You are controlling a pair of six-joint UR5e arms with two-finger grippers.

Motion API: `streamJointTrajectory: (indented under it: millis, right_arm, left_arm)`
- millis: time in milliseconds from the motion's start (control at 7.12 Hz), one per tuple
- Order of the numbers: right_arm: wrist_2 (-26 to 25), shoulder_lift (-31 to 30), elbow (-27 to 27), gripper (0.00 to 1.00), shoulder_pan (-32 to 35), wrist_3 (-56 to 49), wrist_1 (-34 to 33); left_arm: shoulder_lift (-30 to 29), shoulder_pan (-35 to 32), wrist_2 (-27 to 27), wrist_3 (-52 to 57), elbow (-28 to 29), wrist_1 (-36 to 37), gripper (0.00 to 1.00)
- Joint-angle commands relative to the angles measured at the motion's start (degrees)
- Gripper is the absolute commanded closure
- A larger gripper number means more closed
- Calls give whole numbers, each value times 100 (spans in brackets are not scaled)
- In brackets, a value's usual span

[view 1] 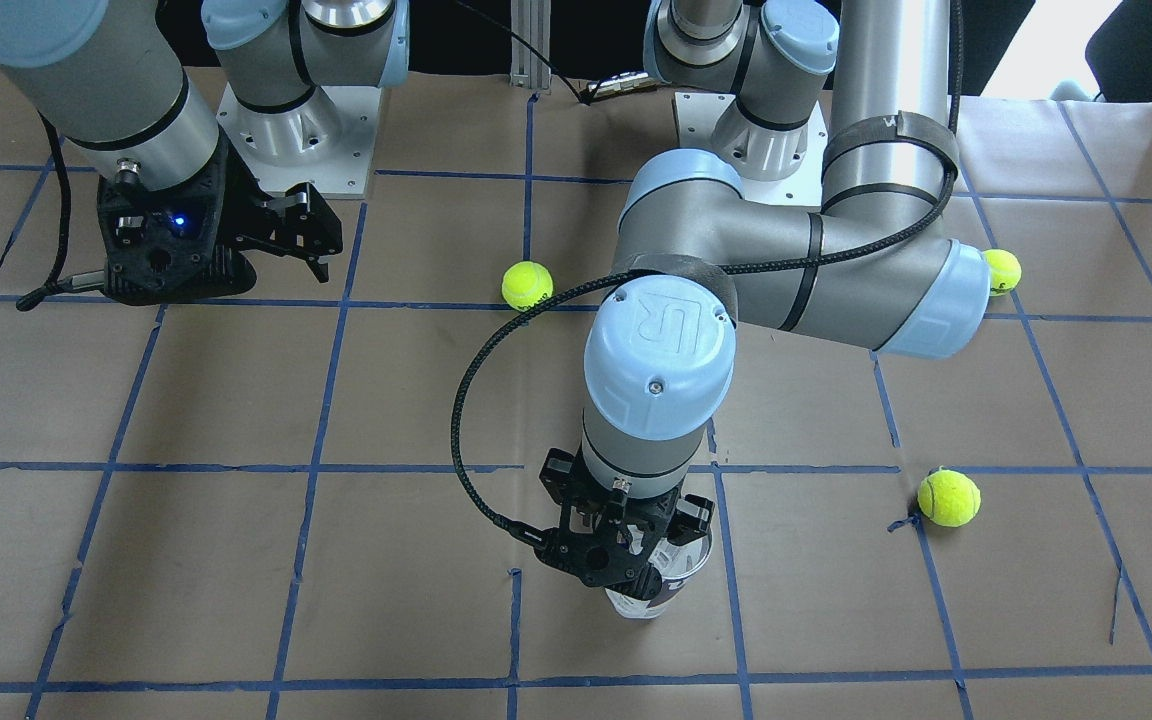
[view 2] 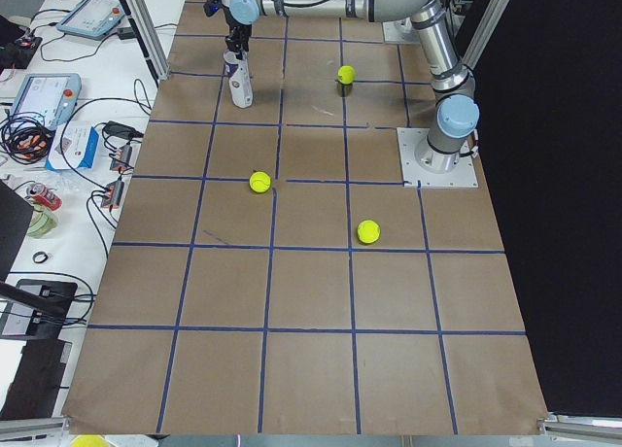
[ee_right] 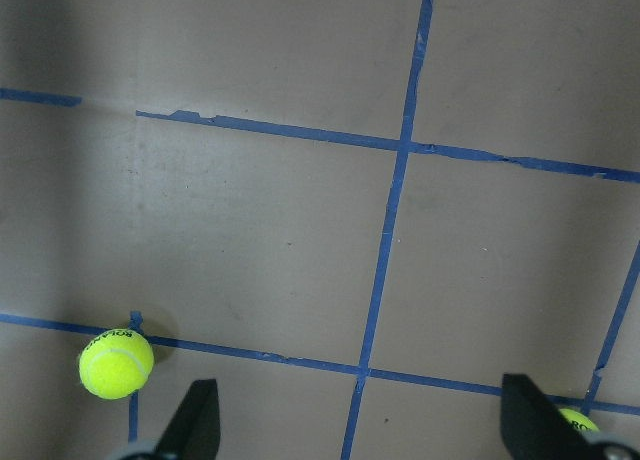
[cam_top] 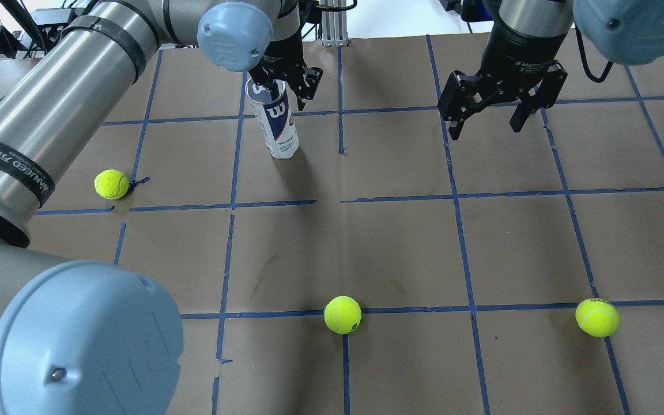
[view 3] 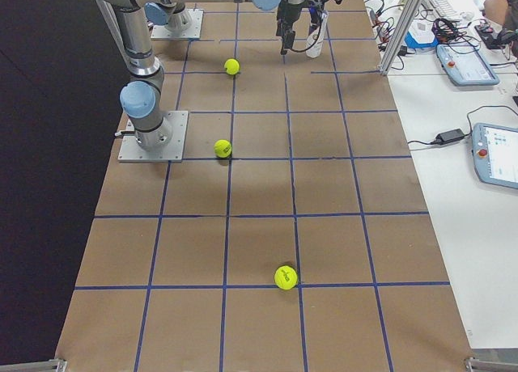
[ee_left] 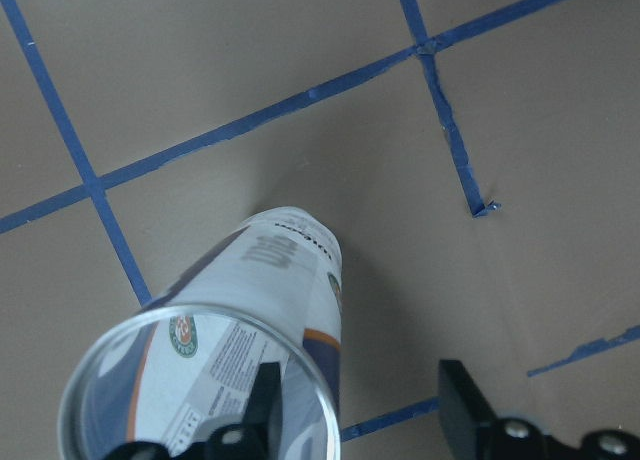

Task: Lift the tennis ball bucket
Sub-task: 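Lift the can upright with the left gripper and set it down farther from the robot, then open the left gripper and draw it back from the standing can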

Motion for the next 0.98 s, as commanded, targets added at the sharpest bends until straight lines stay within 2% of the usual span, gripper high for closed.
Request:
streamJointTrajectory:
  millis: [0, 140, 421, 562, 843]
  right_arm:
    - [0, 14, 104, 0, -38, 0, 1]
    - [0, 31, 114, 0, -38, 0, 1]
    - [-26, 14, -113, 0, -273, -17, -8]
    - [43, -38, -149, 0, -362, 78, 9]
    - [-9, -196, -220, 0, -319, 419, -78]
  left_arm:
    - [404, -3, 62, -78, -7, -222, 5]
    - [903, 23, 28, -87, -94, -241, 3]
    - [1651, 111, 116, -174, -366, -1021, 0]
    - [1994, 599, 90, -270, -742, -1058, 0]
    - [2994, 937, 37, -402, -2066, -927, 0]
